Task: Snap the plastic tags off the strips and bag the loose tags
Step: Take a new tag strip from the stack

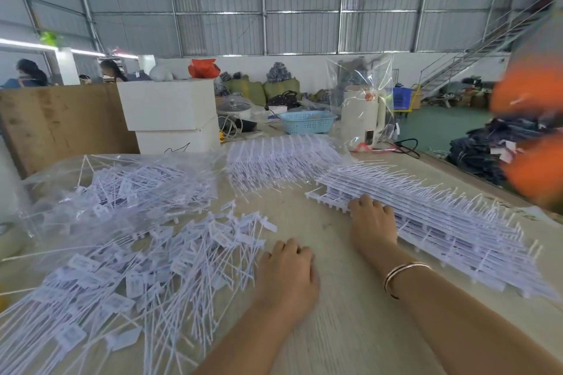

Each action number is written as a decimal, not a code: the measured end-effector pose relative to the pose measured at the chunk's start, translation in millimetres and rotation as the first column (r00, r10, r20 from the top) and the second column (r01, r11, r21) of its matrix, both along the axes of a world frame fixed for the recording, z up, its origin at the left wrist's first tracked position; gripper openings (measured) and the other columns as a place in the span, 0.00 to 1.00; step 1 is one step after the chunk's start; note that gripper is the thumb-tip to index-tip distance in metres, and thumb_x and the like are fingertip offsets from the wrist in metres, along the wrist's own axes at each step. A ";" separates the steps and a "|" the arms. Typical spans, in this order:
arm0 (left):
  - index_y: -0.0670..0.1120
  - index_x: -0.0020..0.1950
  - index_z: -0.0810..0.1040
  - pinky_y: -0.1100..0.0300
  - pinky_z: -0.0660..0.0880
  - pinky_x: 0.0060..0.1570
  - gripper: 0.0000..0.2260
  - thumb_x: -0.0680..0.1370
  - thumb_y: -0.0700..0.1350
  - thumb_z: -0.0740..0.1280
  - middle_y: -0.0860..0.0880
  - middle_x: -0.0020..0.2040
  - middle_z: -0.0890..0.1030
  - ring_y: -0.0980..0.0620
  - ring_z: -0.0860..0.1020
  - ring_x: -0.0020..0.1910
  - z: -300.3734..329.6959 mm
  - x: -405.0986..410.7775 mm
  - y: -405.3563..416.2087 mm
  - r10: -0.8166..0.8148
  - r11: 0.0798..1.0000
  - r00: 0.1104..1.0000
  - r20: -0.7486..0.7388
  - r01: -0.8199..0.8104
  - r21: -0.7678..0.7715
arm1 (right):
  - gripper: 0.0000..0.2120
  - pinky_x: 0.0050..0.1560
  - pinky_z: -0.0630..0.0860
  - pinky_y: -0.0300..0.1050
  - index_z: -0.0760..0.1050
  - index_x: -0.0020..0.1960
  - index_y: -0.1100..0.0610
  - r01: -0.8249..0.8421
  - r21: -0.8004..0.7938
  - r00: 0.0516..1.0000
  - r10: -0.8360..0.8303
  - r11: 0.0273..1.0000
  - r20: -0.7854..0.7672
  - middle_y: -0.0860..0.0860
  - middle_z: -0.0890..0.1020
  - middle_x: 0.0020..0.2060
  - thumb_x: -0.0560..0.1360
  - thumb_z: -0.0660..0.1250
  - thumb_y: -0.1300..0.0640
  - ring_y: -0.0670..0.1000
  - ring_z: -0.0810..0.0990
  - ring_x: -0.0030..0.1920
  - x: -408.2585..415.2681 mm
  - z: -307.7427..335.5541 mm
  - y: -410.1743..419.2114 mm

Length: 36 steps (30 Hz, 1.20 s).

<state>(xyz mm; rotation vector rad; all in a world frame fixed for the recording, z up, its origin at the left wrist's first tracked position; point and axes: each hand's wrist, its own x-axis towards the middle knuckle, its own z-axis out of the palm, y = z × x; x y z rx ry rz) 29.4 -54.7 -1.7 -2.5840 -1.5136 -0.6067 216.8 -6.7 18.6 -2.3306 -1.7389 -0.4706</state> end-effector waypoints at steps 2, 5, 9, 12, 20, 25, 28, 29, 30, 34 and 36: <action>0.52 0.59 0.74 0.55 0.67 0.57 0.14 0.80 0.52 0.54 0.53 0.57 0.72 0.51 0.69 0.58 -0.3 0.3 2.6 -0.016 0.999 0.998 0.054 0.018 -0.031 | 0.19 0.61 0.65 0.50 0.69 0.65 0.52 -0.033 0.017 0.999 0.033 0.999 0.022 0.53 0.71 0.60 0.76 0.58 0.63 0.56 0.71 0.61 -6.4 0.7 -0.8; 0.53 0.58 0.77 0.64 0.68 0.52 0.11 0.79 0.50 0.59 0.56 0.54 0.76 0.56 0.71 0.54 2.5 0.9 8.3 -0.039 0.976 0.950 0.310 0.102 -0.191 | 0.20 0.62 0.65 0.51 0.70 0.66 0.52 -0.055 0.021 0.998 0.055 0.998 -0.021 0.54 0.70 0.60 0.75 0.59 0.64 0.57 0.71 0.61 -21.3 6.5 -2.5; 0.48 0.56 0.79 0.60 0.74 0.52 0.10 0.81 0.47 0.60 0.52 0.50 0.81 0.54 0.78 0.49 17.6 3.7 15.2 0.214 0.807 0.688 0.694 0.276 -0.523 | 0.20 0.59 0.67 0.50 0.72 0.64 0.54 -0.182 0.086 0.983 0.183 0.980 -0.009 0.55 0.70 0.58 0.74 0.59 0.66 0.57 0.73 0.57 -34.5 20.7 -7.1; 0.47 0.51 0.78 0.54 0.75 0.54 0.08 0.81 0.45 0.60 0.47 0.49 0.81 0.51 0.78 0.46 29.0 4.0 18.5 0.339 0.729 0.594 0.729 0.324 -0.603 | 0.19 0.58 0.66 0.51 0.72 0.64 0.54 -0.244 0.102 0.969 0.238 0.964 0.070 0.55 0.70 0.59 0.75 0.59 0.66 0.57 0.73 0.58 -38.8 34.2 -12.0; 0.38 0.58 0.73 0.54 0.78 0.45 0.17 0.82 0.51 0.58 0.39 0.50 0.80 0.45 0.80 0.48 55.9 10.5 32.9 0.663 0.524 0.082 0.744 0.659 -0.540 | 0.18 0.56 0.71 0.50 0.71 0.65 0.56 -0.378 0.031 0.925 0.376 0.925 0.060 0.56 0.68 0.62 0.76 0.61 0.63 0.58 0.74 0.59 -73.7 49.5 -29.3; 0.41 0.52 0.74 0.60 0.77 0.26 0.08 0.81 0.45 0.61 0.45 0.35 0.80 0.50 0.77 0.33 58.5 10.7 39.3 0.706 0.526 0.138 0.695 0.554 -0.645 | 0.22 0.53 0.72 0.49 0.63 0.71 0.52 -0.489 0.123 0.850 0.504 0.863 -0.156 0.53 0.70 0.65 0.78 0.60 0.55 0.57 0.76 0.60 -64.1 32.0 -36.7; 0.40 0.45 0.75 0.60 0.77 0.27 0.09 0.81 0.40 0.57 0.46 0.33 0.79 0.51 0.79 0.31 58.5 12.2 43.1 0.653 0.624 0.148 0.742 0.450 -0.639 | 0.22 0.57 0.71 0.51 0.62 0.71 0.51 -0.366 0.284 0.782 0.459 0.886 -0.422 0.53 0.71 0.66 0.80 0.57 0.47 0.56 0.73 0.63 -47.4 15.7 -41.6; 0.40 0.44 0.75 0.60 0.78 0.27 0.10 0.82 0.40 0.57 0.45 0.32 0.79 0.50 0.79 0.31 59.0 12.9 44.3 0.632 0.653 0.155 0.759 0.421 -0.630 | 0.21 0.57 0.70 0.49 0.64 0.71 0.52 -0.293 0.310 0.746 0.418 0.905 -0.518 0.53 0.71 0.65 0.80 0.56 0.47 0.56 0.72 0.62 -39.8 11.2 -42.8; 0.39 0.44 0.75 0.59 0.79 0.27 0.11 0.82 0.39 0.56 0.44 0.33 0.79 0.49 0.80 0.31 59.8 13.7 44.4 0.613 0.671 0.173 0.771 0.403 -0.623 | 0.20 0.56 0.68 0.46 0.66 0.69 0.53 -0.225 0.303 0.713 0.369 0.926 -0.597 0.53 0.72 0.64 0.80 0.54 0.47 0.56 0.73 0.61 -32.5 7.8 -43.7; 0.35 0.54 0.73 0.58 0.80 0.28 0.10 0.82 0.39 0.55 0.38 0.42 0.80 0.49 0.80 0.30 62.3 17.2 41.8 0.535 0.733 0.260 0.804 0.330 -0.594 | 0.13 0.35 0.75 0.39 0.71 0.59 0.49 -0.214 0.071 0.727 0.207 0.974 -0.655 0.49 0.84 0.42 0.81 0.52 0.49 0.53 0.81 0.42 -13.5 6.8 -41.8; 0.39 0.55 0.69 0.60 0.79 0.27 0.06 0.81 0.38 0.55 0.39 0.47 0.80 0.52 0.80 0.26 65.1 13.8 42.8 0.502 0.784 0.251 0.827 0.272 -0.559 | 0.15 0.41 0.77 0.43 0.69 0.64 0.47 -0.235 -0.033 0.766 0.164 0.972 -0.622 0.49 0.84 0.48 0.80 0.53 0.49 0.53 0.81 0.45 -8.8 9.8 -36.5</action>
